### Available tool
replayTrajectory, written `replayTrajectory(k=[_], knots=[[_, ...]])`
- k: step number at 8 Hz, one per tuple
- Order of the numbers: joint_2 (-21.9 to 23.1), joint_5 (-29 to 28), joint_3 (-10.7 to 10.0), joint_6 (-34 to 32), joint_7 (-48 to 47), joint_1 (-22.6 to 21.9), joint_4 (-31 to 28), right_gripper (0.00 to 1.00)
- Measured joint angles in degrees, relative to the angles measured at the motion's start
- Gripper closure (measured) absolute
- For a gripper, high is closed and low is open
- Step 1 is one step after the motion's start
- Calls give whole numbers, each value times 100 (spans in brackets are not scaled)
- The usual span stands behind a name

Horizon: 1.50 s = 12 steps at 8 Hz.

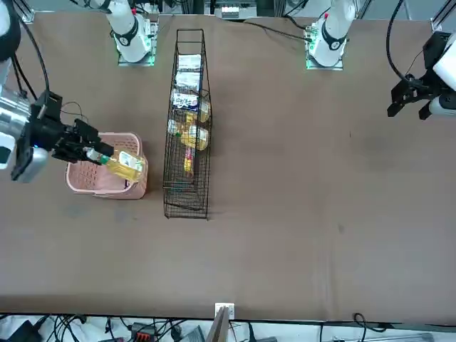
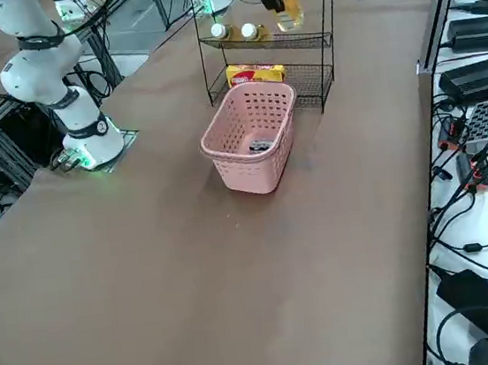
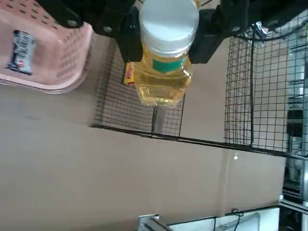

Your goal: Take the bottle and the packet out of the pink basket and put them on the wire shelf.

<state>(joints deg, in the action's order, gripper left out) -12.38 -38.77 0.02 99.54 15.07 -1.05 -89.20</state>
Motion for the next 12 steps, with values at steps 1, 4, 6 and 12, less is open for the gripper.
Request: replayTrajectory(k=[1, 4, 6, 12], knots=[[-61, -193, 0, 11, 76, -15, -89, 44], [-151, -450, 110, 158, 89, -75, -258, 44], [-183, -617, 268, 398, 86, -95, -495, 44], [-242, -667, 813, 1058, -214, -144, -1103, 44]])
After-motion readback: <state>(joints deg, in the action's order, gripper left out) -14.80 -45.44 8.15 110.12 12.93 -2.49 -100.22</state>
